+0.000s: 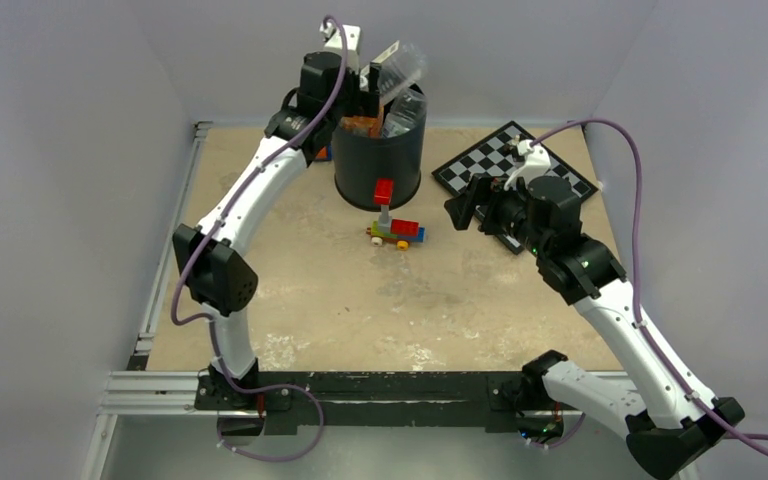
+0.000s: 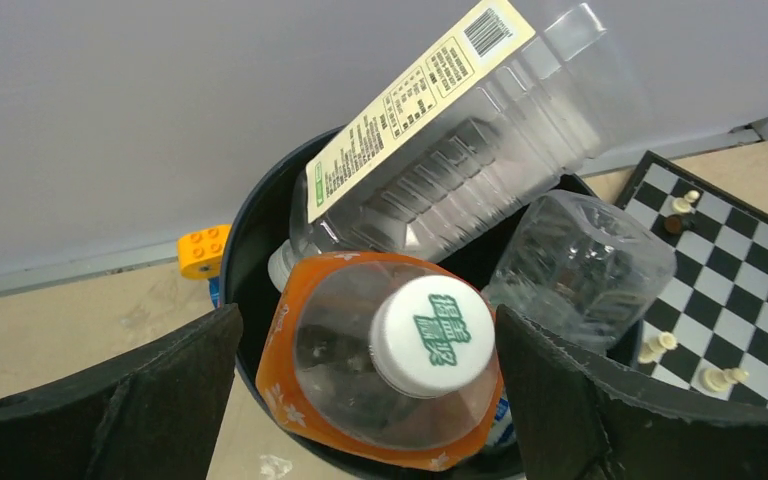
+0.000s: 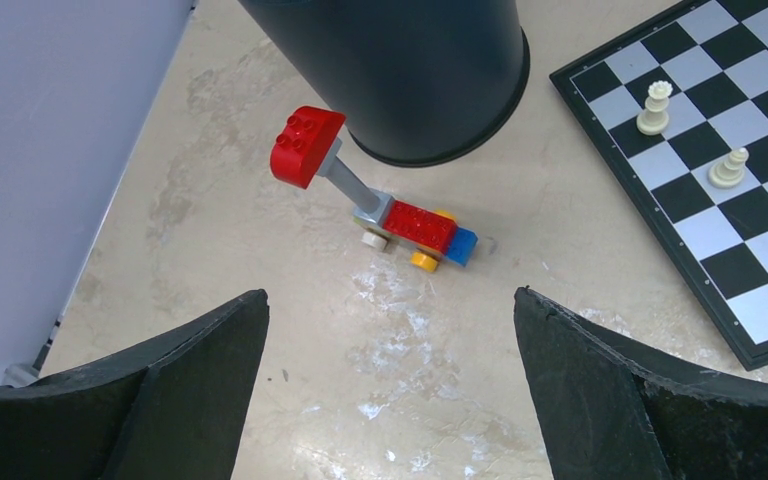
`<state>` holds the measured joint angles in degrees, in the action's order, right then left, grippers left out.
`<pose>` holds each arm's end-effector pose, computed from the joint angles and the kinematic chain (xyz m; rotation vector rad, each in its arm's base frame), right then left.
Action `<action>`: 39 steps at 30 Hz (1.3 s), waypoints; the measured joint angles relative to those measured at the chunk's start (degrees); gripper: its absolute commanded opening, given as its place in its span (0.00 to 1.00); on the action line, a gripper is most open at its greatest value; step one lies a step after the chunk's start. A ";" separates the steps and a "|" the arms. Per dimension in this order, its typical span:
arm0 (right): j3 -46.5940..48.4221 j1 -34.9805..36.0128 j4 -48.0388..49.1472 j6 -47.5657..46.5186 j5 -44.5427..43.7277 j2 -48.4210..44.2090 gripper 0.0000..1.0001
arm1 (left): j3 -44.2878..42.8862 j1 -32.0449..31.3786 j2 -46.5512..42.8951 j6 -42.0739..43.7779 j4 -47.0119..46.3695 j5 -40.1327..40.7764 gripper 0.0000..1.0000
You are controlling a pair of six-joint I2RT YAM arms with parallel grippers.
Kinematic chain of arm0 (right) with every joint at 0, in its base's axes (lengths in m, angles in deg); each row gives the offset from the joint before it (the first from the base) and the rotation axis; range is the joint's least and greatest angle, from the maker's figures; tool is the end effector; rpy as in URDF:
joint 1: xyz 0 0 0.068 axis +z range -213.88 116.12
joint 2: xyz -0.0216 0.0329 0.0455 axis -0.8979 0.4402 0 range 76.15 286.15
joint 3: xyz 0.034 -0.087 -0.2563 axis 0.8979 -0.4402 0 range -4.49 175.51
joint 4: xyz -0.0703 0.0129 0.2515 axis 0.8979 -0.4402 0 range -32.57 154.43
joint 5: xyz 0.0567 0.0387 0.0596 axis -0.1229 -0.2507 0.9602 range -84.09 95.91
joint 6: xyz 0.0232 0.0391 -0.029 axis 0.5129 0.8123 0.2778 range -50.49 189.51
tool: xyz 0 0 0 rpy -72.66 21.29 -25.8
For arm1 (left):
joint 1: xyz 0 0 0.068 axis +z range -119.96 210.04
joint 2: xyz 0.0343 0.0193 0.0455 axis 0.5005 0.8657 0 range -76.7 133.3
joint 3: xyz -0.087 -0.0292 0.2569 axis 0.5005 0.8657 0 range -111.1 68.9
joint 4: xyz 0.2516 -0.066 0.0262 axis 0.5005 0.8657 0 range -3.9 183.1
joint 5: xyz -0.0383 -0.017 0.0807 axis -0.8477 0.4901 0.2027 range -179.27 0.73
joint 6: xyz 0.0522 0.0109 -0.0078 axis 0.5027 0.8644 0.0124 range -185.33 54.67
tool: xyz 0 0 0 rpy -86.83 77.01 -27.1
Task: Put the plastic bottles in the bin
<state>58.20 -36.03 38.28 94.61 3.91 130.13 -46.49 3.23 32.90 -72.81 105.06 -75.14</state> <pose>0.1795 0.0935 0.3906 -0.0216 1.9193 0.5983 0.4073 -0.1961 0.4219 0.1270 1.7937 -0.2064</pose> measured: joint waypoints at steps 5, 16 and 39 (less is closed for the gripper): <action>1.22 0.00 -0.70 -0.09 -0.92 0.00 0.99 | -0.48 0.00 -4.83 -2.29 5.29 -2.12 1.00; 6.40 0.00 -5.01 -1.86 -8.46 -1.97 0.99 | 9.31 0.00 -30.88 -5.01 12.15 -0.26 1.00; 7.54 0.00 -13.77 -2.82 -21.49 -6.43 0.99 | 54.27 0.13 -53.24 -24.41 36.20 -4.46 1.00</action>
<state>65.75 -36.03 24.51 91.79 -17.57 123.70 7.78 3.36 -20.34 -97.23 141.26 -79.60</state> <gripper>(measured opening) 0.985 0.997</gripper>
